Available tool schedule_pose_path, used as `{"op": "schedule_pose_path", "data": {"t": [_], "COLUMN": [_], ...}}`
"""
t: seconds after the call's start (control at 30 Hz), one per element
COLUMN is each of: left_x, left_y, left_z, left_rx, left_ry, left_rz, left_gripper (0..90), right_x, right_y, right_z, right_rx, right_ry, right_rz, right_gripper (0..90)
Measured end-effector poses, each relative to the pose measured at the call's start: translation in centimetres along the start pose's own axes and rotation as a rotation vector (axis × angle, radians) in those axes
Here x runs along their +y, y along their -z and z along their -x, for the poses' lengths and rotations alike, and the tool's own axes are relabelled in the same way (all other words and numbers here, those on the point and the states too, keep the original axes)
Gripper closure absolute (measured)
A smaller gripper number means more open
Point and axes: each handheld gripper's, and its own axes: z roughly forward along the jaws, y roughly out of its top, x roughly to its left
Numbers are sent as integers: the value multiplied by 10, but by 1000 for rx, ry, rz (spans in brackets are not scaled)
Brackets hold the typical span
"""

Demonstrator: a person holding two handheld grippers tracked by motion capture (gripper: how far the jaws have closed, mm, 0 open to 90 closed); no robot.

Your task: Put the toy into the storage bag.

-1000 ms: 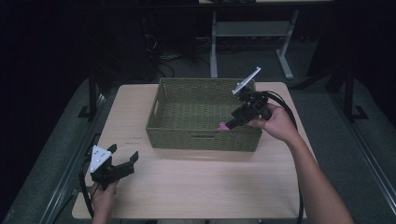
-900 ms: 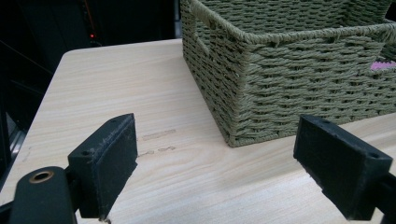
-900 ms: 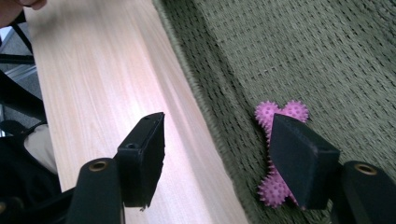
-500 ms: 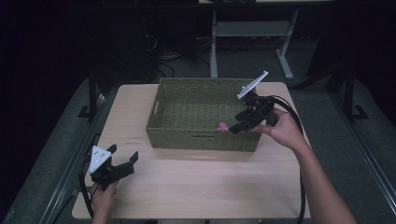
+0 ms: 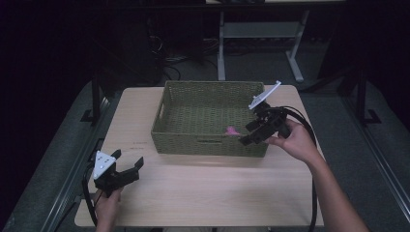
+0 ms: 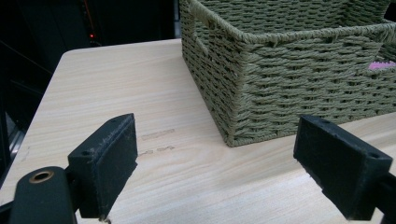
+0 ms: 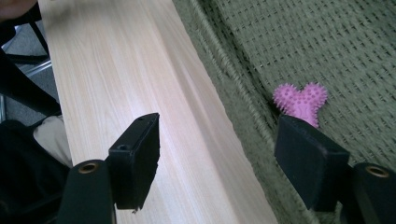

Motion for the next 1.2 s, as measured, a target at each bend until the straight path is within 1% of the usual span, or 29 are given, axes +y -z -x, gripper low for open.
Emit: {"op": "schedule_pose_path", "data": {"t": [0.17,0.3,0.33,0.43,0.47,0.53,0.7,0.77,0.8,0.87,1.0,1.1,1.17,1.2], "left_x": [0,0,0,0,0,0,0,0,0,0,0,0,0,0], "left_y": [0,0,0,0,0,-1,0,0,0,0,-1,-1,-1,0], "left_z": [0,1,1,0,1,1,0,0,0,0,1,1,1,1], "left_rx": [0,0,1,0,-3,-3,-2,-3,-3,-1,-2,-2,-2,-1], "left_ry": [-2,-2,-1,-2,-4,-4,-2,2,-2,-3,-4,-2,-4,-4], "left_rz": [-2,-1,0,-3,-4,-3,-5,-2,-4,-5,-4,-5,-4,-4], "left_gripper": [130,130,130,130,130,130,130,130,130,130,130,130,130,130], "right_x": [-6,-9,-10,-13,-16,-18,-25,-29,-34,-37,-42,-47,-53,-53], "right_y": [-1,-2,-2,-4,-6,-8,-11,-13,-15,-16,-17,-18,-19,-19], "right_z": [-6,-9,-10,-16,-18,-20,-23,-25,-26,-27,-28,-30,-29,-29], "right_rx": [2,4,6,7,14,13,17,19,15,13,11,15,11,11], "right_ry": [12,15,21,29,31,38,36,32,28,25,24,11,7,7], "right_rz": [9,5,12,16,19,14,17,22,17,20,23,29,32,32], "right_gripper": [306,303,303,303,302,300,300,299,295,295,295,294,295,295]}}
